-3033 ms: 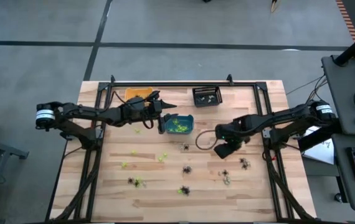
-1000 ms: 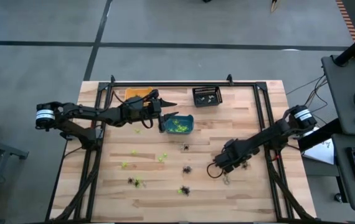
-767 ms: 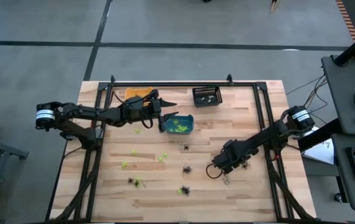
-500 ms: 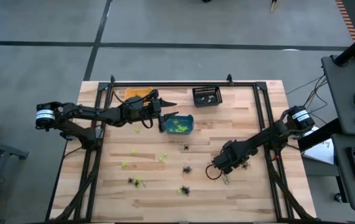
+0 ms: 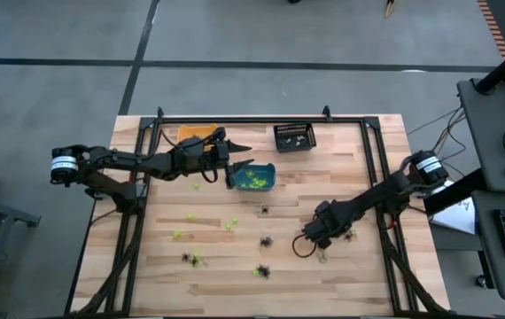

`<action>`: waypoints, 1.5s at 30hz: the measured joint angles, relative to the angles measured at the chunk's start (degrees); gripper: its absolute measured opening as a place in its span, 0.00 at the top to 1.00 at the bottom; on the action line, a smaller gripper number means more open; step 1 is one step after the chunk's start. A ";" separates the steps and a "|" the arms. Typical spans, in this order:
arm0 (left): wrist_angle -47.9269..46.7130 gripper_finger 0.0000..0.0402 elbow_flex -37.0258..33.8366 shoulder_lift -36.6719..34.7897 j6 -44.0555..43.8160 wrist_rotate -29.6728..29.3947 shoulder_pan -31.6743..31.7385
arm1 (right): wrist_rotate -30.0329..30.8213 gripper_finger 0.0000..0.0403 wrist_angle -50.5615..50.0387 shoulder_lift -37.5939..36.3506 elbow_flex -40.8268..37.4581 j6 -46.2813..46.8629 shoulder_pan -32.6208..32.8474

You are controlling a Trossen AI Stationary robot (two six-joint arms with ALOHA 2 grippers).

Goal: Sort Halloween decoration
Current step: Put the black spider toy into the yellow bin

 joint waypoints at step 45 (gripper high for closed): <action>-18.00 0.61 0.00 -23.32 -6.17 -4.65 -0.04 | 1.24 0.98 73.94 -21.14 -2.72 -68.43 -27.43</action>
